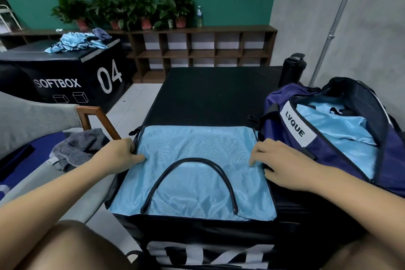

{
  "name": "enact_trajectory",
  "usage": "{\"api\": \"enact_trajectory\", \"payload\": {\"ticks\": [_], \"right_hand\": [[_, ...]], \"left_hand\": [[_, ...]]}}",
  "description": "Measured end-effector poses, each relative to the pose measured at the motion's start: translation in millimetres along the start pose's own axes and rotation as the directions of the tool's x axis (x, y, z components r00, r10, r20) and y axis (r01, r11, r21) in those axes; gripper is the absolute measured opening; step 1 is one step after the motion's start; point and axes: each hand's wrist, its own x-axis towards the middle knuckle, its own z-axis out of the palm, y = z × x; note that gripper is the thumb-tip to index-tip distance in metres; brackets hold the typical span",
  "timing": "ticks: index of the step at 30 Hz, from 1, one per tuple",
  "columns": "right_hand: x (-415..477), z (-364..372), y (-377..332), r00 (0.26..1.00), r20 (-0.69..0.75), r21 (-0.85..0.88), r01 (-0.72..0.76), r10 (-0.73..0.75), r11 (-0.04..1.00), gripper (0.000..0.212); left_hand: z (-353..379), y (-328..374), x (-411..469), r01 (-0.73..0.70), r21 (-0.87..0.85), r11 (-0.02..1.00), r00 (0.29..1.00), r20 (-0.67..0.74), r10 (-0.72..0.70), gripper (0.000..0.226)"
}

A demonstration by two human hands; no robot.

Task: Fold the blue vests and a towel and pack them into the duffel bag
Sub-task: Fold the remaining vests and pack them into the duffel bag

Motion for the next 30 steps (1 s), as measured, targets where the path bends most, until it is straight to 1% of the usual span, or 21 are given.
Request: {"api": "enact_trajectory", "payload": {"ticks": [2,6,9,13,17,19,22,23,25,26,27,28,30], "right_hand": [[2,1,3,0.999,0.034,-0.003,-0.002,0.002,1.0,0.039],[5,3,6,0.999,0.044,-0.008,0.009,-0.009,1.0,0.037],[8,6,6,1.0,0.016,0.028,0.015,-0.015,0.999,0.033],[13,11,-2,0.998,-0.006,0.039,0.064,-0.064,0.997,0.022],[22,15,-25,0.994,-0.024,-0.004,0.111,-0.111,0.994,0.034],[24,18,-35,0.991,-0.031,0.033,0.13,-0.129,0.991,0.034],[28,13,-41,0.991,-0.033,0.121,0.13,-0.127,0.984,0.027],[31,10,-38,0.993,-0.042,0.118,0.115,-0.111,0.986,0.031],[35,5,-31,0.998,-0.019,0.052,0.057,-0.056,0.997,0.049],[37,3,-26,1.0,0.0,0.0,0.03,-0.03,1.0,0.056],[39,3,-21,1.0,0.024,-0.051,0.009,-0.008,0.999,0.058],[40,4,-17,0.999,0.041,-0.096,-0.003,0.007,0.995,0.056],[44,8,-13,0.999,0.034,-0.161,-0.021,0.027,0.987,0.044]], "left_hand": [[0,3,7,0.002,0.012,1.0,1.0,0.01,-0.003,0.041],[-1,8,25,0.037,-0.003,0.999,0.998,0.052,-0.037,0.04],[-3,13,43,0.043,0.061,0.997,0.996,0.074,-0.048,0.042],[-5,23,72,0.034,0.067,0.997,0.999,0.028,-0.036,0.04],[-5,39,103,0.014,0.046,0.999,1.0,-0.019,-0.013,0.03],[-3,48,118,-0.003,0.035,0.999,0.999,-0.047,0.005,0.026],[0,61,140,-0.027,0.057,0.998,0.996,-0.078,0.032,0.02],[1,65,147,-0.027,0.06,0.998,0.996,-0.086,0.032,0.019],[5,72,161,-0.026,0.055,0.998,0.994,-0.1,0.032,0.019],[6,76,168,-0.026,0.048,0.998,0.994,-0.106,0.031,0.018],[8,79,174,-0.028,0.043,0.999,0.993,-0.114,0.033,0.017],[10,82,181,-0.03,0.038,0.999,0.992,-0.123,0.034,0.017],[12,88,192,-0.035,0.035,0.999,0.99,-0.134,0.04,0.015]]}}
